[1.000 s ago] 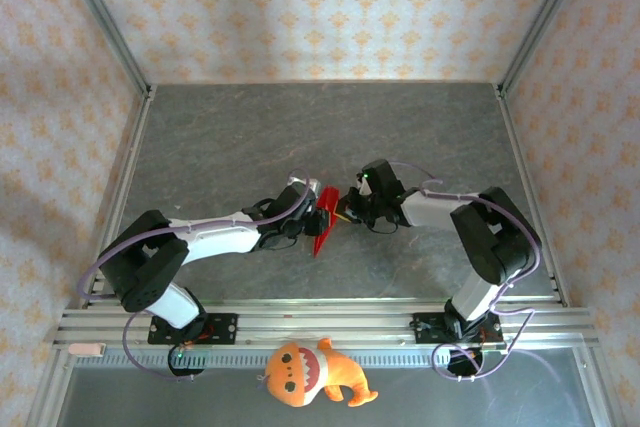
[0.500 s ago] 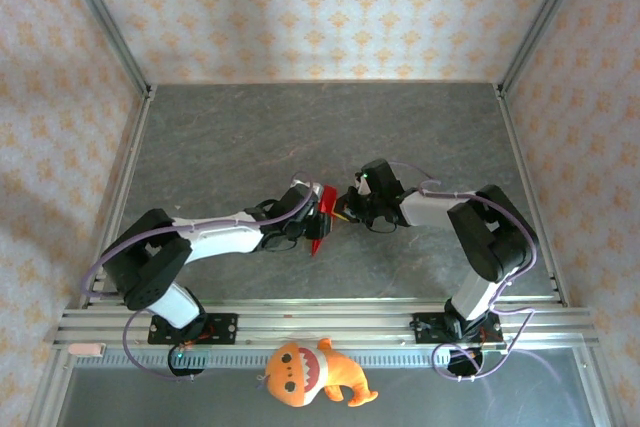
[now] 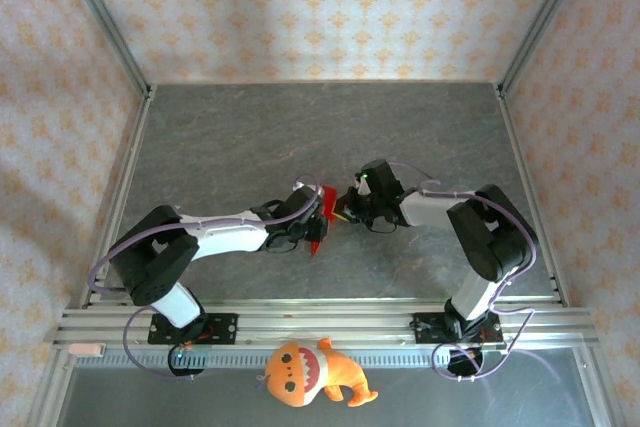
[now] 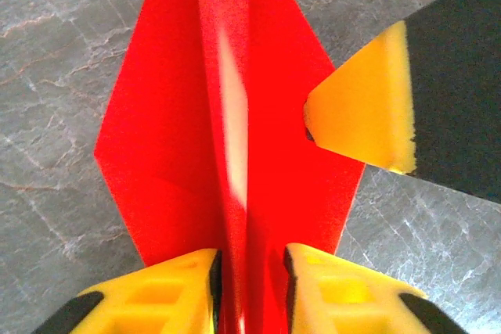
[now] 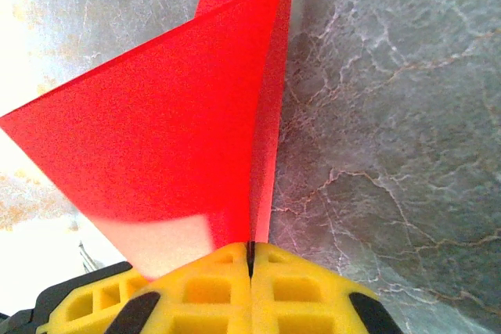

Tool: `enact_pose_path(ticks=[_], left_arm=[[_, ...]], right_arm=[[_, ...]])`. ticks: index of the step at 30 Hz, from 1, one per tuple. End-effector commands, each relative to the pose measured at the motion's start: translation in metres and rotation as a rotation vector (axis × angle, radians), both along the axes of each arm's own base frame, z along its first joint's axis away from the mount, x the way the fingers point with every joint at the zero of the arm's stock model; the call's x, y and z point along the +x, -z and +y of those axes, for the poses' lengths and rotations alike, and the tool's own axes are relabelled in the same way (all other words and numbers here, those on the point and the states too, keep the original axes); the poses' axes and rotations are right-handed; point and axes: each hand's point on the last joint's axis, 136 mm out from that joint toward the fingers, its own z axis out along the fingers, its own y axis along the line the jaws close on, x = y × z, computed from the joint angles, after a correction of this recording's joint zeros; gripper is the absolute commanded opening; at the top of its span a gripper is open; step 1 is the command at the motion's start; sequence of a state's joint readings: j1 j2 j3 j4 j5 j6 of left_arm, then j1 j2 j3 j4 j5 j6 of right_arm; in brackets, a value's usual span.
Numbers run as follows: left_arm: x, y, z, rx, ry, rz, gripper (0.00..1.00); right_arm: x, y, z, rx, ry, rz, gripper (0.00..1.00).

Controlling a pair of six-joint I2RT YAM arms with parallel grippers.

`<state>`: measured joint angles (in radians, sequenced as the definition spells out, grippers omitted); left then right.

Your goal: Fold a paper plane with a square sheet of paper (pick it up from the middle)

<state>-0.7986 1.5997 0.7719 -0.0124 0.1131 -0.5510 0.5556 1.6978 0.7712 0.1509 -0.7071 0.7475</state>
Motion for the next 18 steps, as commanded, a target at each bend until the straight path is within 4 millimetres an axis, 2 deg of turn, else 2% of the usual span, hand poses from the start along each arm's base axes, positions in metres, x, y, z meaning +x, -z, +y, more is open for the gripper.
enact_pose_path(ticks=[1,4,18], left_arm=[[0.002,0.0,0.002,0.051,0.019,-0.017,0.24],[0.001,0.003,-0.002,0.041,0.039,-0.007,0.18],[-0.001,0.011,-0.004,0.033,0.046,0.01,0.2]], right_arm=[[-0.002,0.007,-0.001,-0.007,-0.006,0.009,0.06],[-0.003,0.008,0.0,-0.005,-0.006,0.01,0.06],[-0.004,0.01,-0.001,-0.011,-0.009,0.011,0.06]])
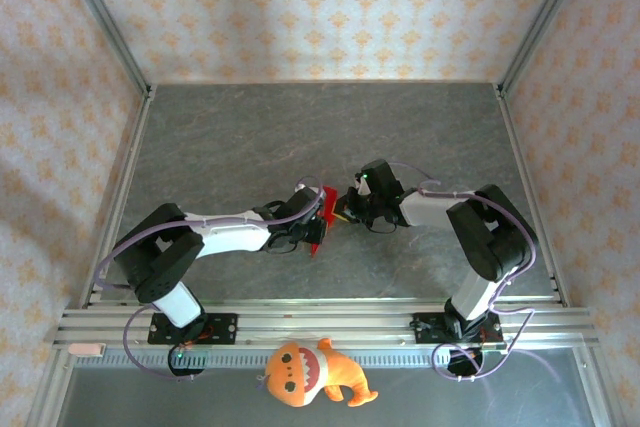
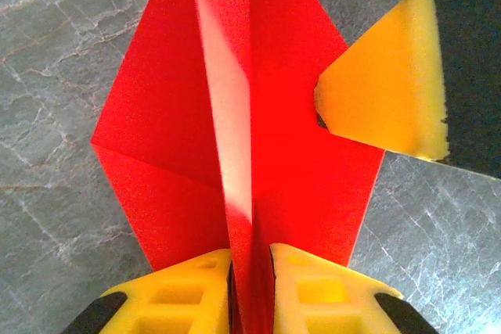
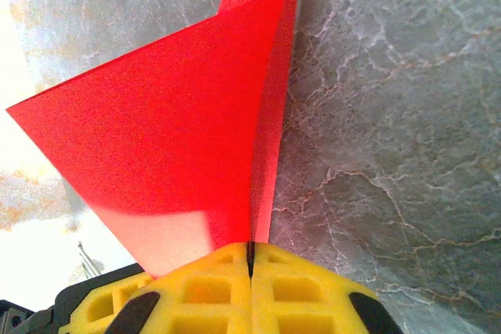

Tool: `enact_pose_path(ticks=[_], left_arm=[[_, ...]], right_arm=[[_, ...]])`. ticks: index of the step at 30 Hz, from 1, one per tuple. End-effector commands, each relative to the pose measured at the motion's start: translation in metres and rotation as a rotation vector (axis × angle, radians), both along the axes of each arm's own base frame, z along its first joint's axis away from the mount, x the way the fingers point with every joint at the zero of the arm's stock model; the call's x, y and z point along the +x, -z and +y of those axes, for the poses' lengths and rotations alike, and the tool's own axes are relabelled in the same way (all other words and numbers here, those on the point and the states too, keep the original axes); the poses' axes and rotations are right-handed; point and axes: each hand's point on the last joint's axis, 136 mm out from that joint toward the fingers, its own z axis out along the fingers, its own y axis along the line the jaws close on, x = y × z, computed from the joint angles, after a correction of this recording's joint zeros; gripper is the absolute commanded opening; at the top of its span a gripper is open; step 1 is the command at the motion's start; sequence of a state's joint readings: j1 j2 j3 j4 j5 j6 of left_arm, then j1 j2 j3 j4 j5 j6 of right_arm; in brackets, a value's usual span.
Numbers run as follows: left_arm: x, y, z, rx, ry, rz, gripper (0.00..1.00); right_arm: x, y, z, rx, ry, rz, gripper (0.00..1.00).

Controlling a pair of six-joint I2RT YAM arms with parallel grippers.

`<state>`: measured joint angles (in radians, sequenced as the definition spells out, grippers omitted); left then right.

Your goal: Fold a paper plane with a square sheet of paper (pick it up from the middle)

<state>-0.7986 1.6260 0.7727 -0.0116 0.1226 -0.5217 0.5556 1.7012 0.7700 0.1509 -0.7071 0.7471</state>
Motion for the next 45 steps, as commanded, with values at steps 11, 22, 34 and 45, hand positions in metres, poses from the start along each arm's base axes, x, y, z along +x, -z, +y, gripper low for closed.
enact_pose_path(ticks=[11,22,34,45], left_arm=[[-0.002,0.008,-0.008,0.0,0.027,0.021,0.22],[0.004,-0.003,-0.003,-0.005,-0.025,-0.006,0.09],[0.026,-0.001,0.025,0.158,-0.244,-0.003,0.03],[0.028,0.016,0.024,0.208,-0.265,0.05,0.04]], right_arm=[[-0.004,0.012,-0.002,-0.015,-0.008,0.01,0.06],[0.003,0.001,-0.005,-0.017,0.001,-0.021,0.15],[0.014,-0.013,-0.065,-0.046,0.181,-0.072,0.39],[0.007,-0.006,-0.065,-0.041,0.166,-0.055,0.4]])
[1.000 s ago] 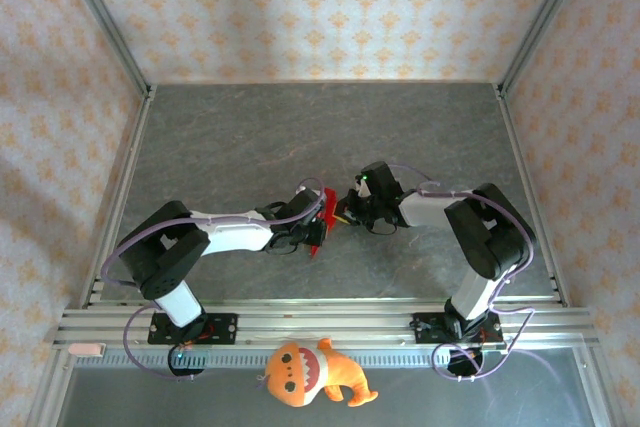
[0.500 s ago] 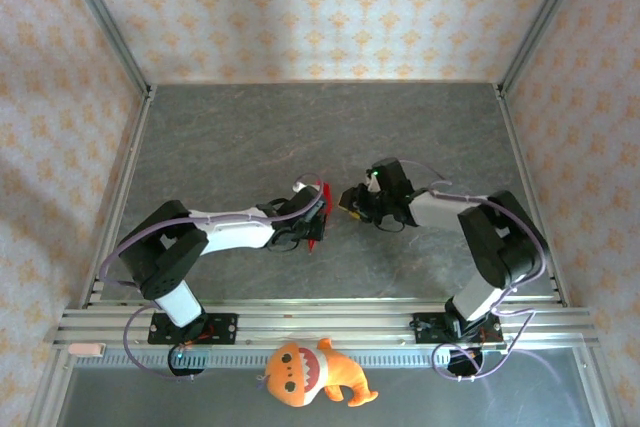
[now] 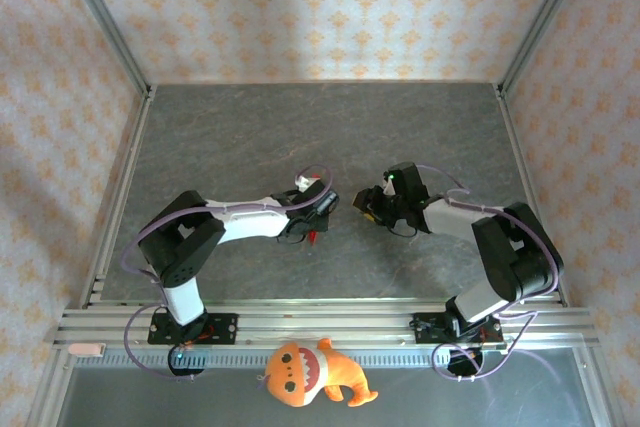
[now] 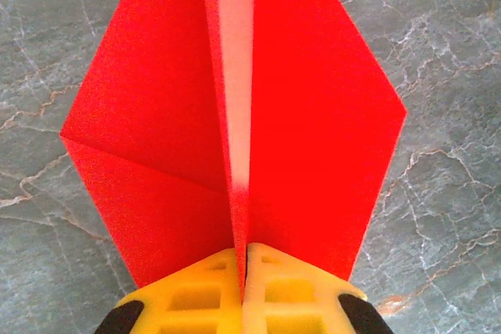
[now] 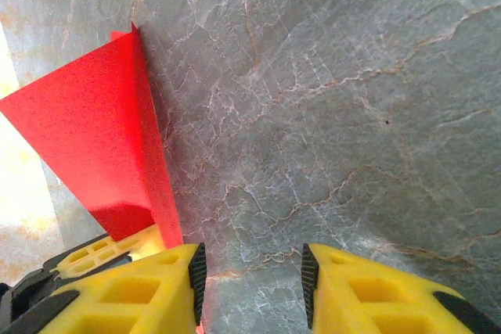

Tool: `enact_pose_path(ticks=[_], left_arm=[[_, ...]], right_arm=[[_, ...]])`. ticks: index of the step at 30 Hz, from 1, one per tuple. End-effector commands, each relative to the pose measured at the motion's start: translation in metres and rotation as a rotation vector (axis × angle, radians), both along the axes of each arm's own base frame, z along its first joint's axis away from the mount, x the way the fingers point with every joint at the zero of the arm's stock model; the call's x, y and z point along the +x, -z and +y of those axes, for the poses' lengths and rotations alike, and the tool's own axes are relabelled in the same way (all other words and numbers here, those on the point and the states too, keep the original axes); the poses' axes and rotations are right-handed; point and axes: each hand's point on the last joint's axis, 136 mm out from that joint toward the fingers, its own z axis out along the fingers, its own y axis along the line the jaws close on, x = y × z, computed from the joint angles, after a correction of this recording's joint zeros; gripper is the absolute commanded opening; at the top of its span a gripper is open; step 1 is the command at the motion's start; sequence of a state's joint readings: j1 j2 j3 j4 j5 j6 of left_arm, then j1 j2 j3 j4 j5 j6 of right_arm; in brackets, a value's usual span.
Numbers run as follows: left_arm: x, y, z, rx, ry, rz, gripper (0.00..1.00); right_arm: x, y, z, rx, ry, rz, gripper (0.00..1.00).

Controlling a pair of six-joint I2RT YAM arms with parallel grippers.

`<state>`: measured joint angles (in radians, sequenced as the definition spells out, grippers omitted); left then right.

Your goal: Fold a paper plane with a square sheet of paper (pick it up from the middle)

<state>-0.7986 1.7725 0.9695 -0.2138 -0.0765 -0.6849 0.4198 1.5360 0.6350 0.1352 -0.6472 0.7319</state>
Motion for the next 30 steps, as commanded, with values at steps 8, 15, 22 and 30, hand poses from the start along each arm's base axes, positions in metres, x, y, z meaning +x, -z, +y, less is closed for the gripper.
enact_pose_path(ticks=[8,15,22,30], left_arm=[[-0.008,0.016,0.013,0.088,-0.023,0.057,0.09],[-0.014,0.023,0.02,0.12,-0.033,0.077,0.17],[-0.021,0.028,0.026,0.147,-0.051,0.085,0.29],[-0.026,0.031,0.028,0.158,-0.102,0.076,0.35]], right_arm=[[-0.004,0.004,-0.001,0.003,0.0,-0.002,0.4],[-0.005,0.004,-0.001,0.003,-0.003,-0.002,0.4],[-0.004,0.003,-0.001,0.002,-0.006,-0.005,0.41],[-0.004,0.002,-0.002,-0.007,-0.009,-0.008,0.41]])
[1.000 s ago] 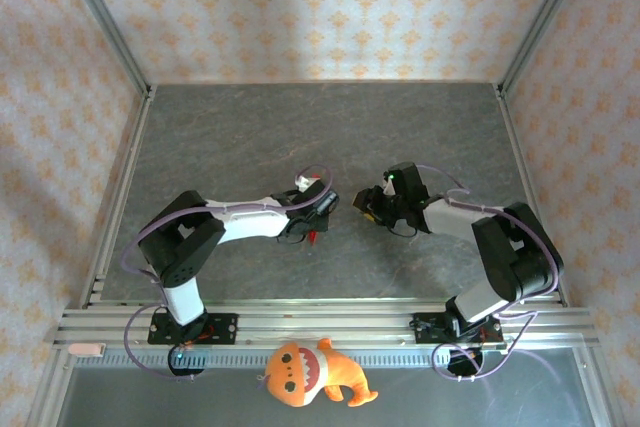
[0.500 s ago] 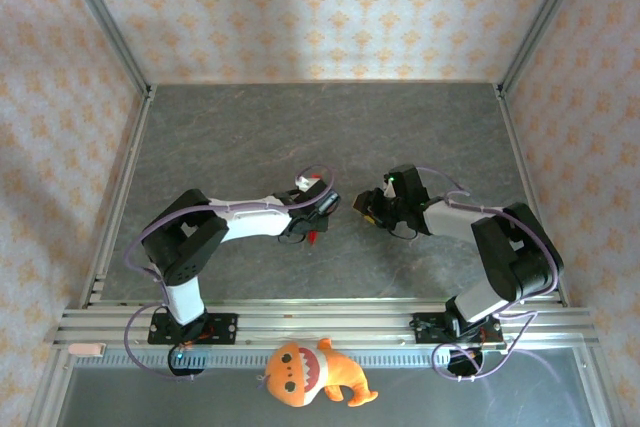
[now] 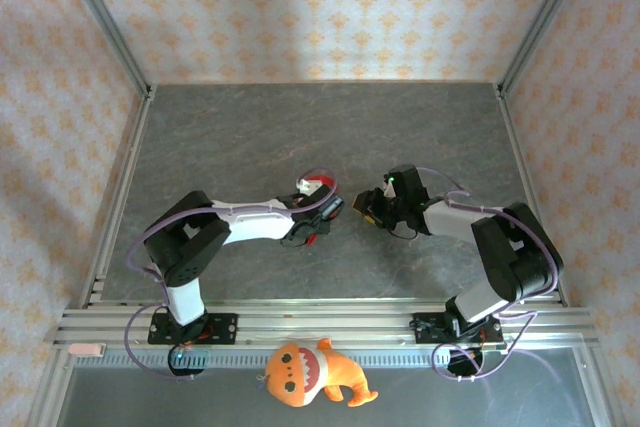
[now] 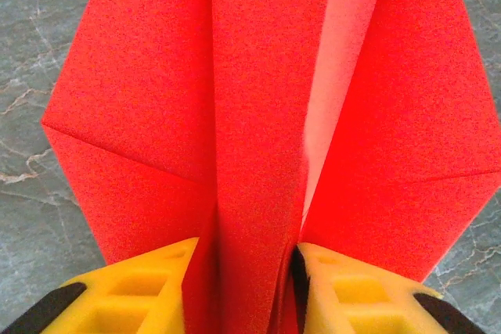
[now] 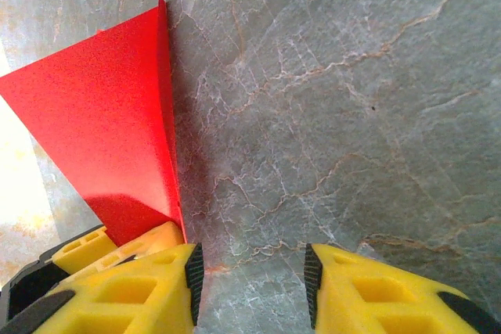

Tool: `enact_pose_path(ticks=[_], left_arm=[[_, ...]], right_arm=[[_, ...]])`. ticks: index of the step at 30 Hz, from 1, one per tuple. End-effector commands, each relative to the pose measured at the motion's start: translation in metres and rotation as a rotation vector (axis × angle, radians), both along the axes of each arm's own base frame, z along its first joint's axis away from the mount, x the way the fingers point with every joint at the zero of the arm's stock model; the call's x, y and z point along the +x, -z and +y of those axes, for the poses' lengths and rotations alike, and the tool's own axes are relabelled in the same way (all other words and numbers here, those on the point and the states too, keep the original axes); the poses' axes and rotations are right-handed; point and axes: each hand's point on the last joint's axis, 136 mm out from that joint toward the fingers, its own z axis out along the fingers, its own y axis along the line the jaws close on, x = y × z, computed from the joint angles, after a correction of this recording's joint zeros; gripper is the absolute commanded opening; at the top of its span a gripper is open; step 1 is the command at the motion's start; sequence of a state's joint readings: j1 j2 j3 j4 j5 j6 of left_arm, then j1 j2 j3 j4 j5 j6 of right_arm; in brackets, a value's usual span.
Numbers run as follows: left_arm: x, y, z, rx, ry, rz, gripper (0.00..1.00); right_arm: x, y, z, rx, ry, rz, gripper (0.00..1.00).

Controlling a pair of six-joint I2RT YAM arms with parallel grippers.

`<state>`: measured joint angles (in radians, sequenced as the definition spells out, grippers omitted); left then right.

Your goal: Fold a paper plane with a square sheet of paper (pick it up from the middle)

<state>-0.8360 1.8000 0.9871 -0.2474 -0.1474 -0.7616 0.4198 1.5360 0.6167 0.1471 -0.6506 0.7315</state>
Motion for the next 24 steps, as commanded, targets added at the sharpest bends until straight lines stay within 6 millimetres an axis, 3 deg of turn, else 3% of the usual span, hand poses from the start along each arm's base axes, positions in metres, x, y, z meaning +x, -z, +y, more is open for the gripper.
enact_pose_path(ticks=[1,12,24], left_arm=[[-0.022,0.025,0.027,0.115,-0.053,0.084,0.35],[-0.019,0.009,0.024,0.074,-0.157,0.022,0.37],[-0.012,-0.023,0.011,0.024,-0.164,-0.05,0.42]], right_arm=[[0.001,-0.003,-0.001,-0.009,-0.007,-0.017,0.41],[0.0,-0.007,-0.003,-0.017,-0.014,-0.032,0.42],[0.003,-0.021,-0.015,-0.066,0.005,-0.093,0.46]])
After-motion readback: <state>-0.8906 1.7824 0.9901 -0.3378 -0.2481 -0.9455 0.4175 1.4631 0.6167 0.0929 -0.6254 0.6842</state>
